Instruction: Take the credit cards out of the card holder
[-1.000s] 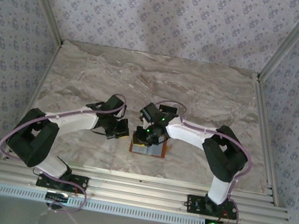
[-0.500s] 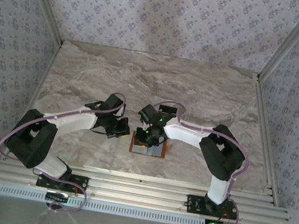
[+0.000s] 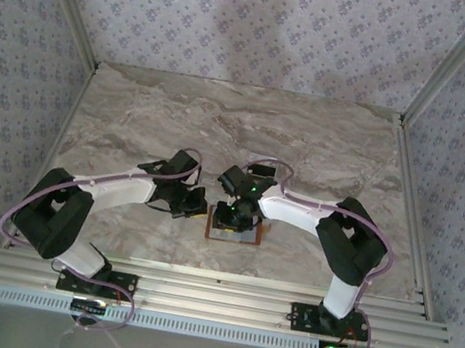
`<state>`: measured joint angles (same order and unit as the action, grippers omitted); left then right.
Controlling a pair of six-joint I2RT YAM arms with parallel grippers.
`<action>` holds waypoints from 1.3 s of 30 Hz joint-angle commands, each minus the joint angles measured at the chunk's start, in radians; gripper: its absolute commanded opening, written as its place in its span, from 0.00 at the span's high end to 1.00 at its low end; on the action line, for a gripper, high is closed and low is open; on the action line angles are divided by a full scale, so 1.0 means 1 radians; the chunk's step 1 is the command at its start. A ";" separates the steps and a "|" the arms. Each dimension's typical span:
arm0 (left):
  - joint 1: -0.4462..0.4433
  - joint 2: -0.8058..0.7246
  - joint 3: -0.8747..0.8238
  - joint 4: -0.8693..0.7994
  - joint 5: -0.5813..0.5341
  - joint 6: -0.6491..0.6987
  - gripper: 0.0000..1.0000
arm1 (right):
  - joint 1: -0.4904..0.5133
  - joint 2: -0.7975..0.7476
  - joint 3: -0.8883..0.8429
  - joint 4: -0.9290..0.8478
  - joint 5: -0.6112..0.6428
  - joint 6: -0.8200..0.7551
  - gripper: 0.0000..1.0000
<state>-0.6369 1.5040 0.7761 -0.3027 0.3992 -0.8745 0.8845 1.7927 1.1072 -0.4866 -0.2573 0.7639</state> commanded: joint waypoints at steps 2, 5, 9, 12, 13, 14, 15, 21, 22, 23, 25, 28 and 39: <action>-0.027 0.038 0.035 0.048 0.031 -0.028 0.94 | 0.005 -0.032 -0.021 -0.064 0.054 0.010 0.68; -0.038 0.062 0.040 0.080 0.043 -0.048 0.94 | 0.002 -0.040 -0.030 -0.060 0.058 0.013 0.72; -0.052 0.087 0.038 0.127 0.053 -0.070 0.95 | 0.002 -0.041 -0.041 -0.045 0.056 0.024 0.80; -0.061 0.107 0.035 0.155 0.059 -0.082 0.96 | 0.002 -0.040 -0.047 -0.042 0.058 0.029 0.83; -0.061 0.114 0.035 0.164 0.064 -0.086 0.96 | 0.001 -0.040 -0.050 -0.042 0.058 0.030 0.85; -0.064 0.120 0.034 0.173 0.067 -0.091 0.96 | 0.001 -0.039 -0.052 -0.041 0.058 0.030 0.85; -0.066 0.125 0.032 0.182 0.068 -0.096 0.96 | 0.001 -0.037 -0.053 -0.041 0.058 0.030 0.86; -0.081 0.161 0.017 0.224 0.080 -0.113 0.97 | 0.001 -0.040 -0.055 -0.039 0.056 0.034 0.87; -0.082 0.171 0.013 0.224 0.083 -0.113 0.97 | 0.000 -0.041 -0.055 -0.042 0.056 0.032 0.87; -0.081 0.178 0.007 0.224 0.084 -0.115 0.98 | 0.000 -0.043 -0.053 -0.046 0.059 0.030 0.87; -0.082 0.180 -0.009 0.216 0.073 -0.113 0.98 | -0.001 -0.050 -0.050 -0.063 0.070 0.025 0.87; -0.082 0.175 -0.021 0.177 0.047 -0.094 0.98 | -0.006 -0.063 -0.045 -0.094 0.091 0.015 0.82; -0.078 0.171 -0.020 0.125 0.018 -0.053 0.99 | -0.047 -0.102 -0.024 -0.206 0.171 -0.048 0.71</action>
<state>-0.7094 1.6554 0.7769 -0.0933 0.4698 -0.9546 0.8474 1.7267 1.0649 -0.6155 -0.1413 0.7479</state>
